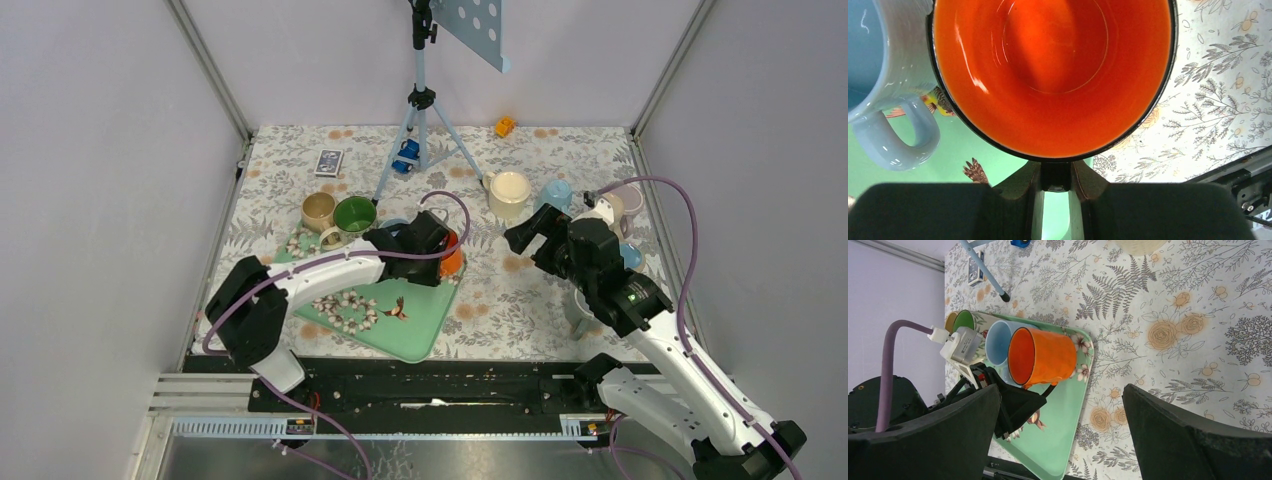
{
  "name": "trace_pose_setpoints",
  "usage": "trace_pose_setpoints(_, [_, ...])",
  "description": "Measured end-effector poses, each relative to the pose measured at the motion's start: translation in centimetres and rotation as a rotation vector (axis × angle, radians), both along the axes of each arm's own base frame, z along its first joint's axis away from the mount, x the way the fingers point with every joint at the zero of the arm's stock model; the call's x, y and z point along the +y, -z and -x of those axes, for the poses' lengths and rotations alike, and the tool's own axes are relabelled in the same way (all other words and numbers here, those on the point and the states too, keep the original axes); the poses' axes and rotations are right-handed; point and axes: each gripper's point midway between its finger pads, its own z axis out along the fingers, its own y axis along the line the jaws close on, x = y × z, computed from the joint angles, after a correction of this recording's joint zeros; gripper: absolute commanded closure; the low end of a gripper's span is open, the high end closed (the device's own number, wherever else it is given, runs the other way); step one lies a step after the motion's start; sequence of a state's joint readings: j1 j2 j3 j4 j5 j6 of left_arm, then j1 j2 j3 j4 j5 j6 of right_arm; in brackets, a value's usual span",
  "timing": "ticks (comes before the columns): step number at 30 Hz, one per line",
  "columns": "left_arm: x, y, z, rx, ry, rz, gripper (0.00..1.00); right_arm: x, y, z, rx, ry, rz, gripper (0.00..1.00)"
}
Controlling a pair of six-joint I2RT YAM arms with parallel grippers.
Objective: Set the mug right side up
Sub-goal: Place the cup on the tray.
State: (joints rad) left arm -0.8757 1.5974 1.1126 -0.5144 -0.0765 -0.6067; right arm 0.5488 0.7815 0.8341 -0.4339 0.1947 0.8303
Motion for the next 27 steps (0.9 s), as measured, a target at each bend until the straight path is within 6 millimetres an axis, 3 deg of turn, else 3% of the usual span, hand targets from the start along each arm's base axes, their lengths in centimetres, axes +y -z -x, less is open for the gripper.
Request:
trace_pose_setpoints(21, [0.4, 2.7, 0.0, 0.009, -0.007, -0.088, 1.0, -0.1, 0.0, 0.0, 0.0, 0.005, 0.003, 0.0])
trace_pose_setpoints(27, [0.3, 2.8, 0.1, 0.009, -0.004, -0.093, 0.7, 0.0, 0.4, -0.1, 0.012, 0.003, 0.012, 0.0])
